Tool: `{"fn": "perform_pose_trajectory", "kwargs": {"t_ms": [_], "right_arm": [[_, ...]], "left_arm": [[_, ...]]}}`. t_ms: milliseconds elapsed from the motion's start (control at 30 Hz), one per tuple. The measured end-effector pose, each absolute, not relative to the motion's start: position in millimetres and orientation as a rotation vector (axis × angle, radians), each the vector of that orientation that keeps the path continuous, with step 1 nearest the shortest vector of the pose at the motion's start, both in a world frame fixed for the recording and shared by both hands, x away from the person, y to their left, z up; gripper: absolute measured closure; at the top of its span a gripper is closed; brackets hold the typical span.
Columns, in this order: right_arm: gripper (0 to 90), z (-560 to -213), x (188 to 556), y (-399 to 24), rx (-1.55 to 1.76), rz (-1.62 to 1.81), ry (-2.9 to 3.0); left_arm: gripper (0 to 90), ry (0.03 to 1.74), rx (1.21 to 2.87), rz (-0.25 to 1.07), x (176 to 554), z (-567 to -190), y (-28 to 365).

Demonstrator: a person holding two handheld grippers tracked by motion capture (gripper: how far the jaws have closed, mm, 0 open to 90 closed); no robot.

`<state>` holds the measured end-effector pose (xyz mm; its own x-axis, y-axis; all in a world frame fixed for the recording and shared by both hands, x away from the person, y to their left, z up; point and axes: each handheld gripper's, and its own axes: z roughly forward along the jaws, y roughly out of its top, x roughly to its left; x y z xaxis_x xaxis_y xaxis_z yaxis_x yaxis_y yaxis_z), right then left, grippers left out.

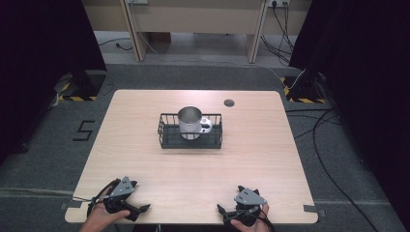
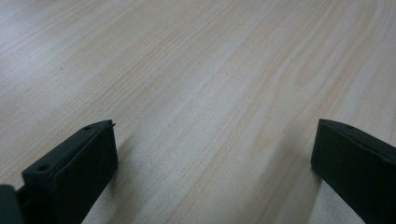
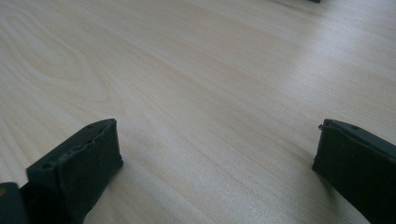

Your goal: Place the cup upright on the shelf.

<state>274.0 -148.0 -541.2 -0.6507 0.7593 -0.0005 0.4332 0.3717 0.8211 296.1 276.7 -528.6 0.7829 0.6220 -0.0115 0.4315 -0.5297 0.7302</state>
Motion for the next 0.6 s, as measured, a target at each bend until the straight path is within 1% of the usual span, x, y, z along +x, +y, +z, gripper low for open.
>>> {"fn": "perform_pose_trajectory", "kwargs": {"t_ms": [600], "right_arm": [[0.7,-541.5,273.5,-147.9,1.036,1.184,2.256]], "left_arm": [[0.0,0.78,2.212,0.321,295.8,-528.6,276.7]]}}
